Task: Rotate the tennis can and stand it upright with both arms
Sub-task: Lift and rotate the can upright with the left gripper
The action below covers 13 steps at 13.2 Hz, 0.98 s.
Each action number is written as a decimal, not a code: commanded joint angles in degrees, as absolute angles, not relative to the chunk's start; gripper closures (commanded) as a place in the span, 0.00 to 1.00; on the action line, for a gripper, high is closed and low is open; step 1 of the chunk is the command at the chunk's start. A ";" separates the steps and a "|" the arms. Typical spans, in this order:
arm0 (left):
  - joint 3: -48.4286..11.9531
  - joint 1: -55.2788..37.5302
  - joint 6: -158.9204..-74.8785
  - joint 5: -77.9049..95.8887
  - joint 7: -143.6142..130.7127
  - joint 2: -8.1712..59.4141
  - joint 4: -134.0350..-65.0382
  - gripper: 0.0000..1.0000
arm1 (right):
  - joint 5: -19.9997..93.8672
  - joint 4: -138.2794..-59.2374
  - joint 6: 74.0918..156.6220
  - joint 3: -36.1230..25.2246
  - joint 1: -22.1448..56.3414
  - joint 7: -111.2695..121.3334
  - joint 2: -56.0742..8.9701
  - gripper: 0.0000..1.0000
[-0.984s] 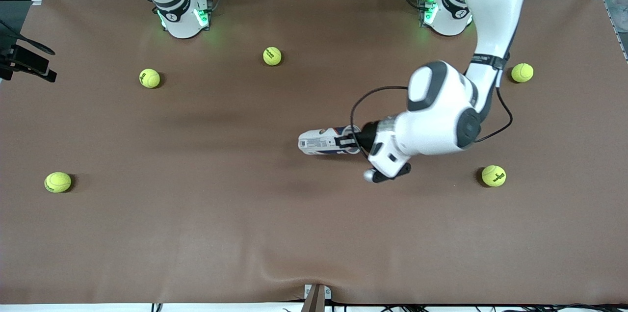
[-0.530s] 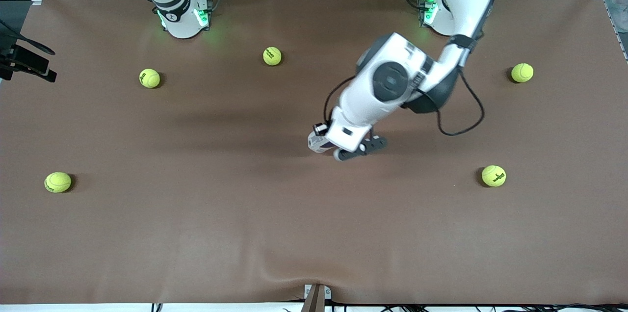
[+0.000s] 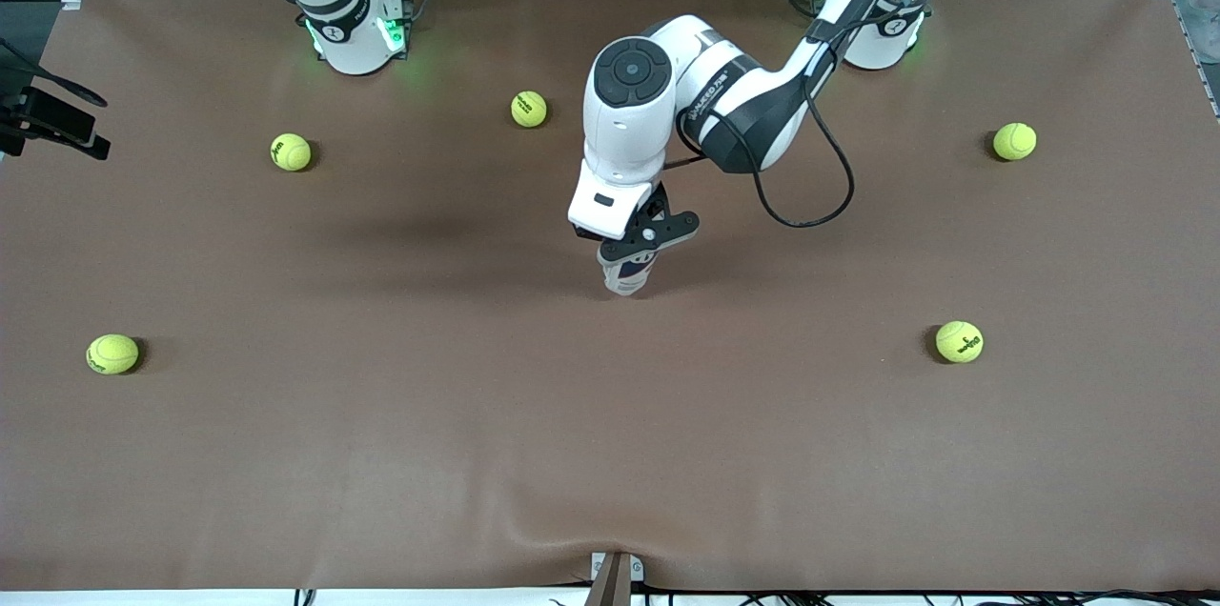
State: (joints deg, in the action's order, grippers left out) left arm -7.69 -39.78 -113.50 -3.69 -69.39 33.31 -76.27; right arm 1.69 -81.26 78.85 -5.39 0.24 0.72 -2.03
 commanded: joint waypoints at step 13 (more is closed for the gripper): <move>-7.03 -41.22 -116.46 -6.06 -72.95 36.21 -76.03 0.33 | 2.02 -80.51 78.49 -4.92 -0.97 1.23 -2.20 0.00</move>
State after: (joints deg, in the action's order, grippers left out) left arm -7.61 -40.50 -116.08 -4.36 -71.08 36.23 -76.39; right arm 1.67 -81.26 78.86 -5.54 0.24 0.72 -2.03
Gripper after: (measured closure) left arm 0.590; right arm 0.000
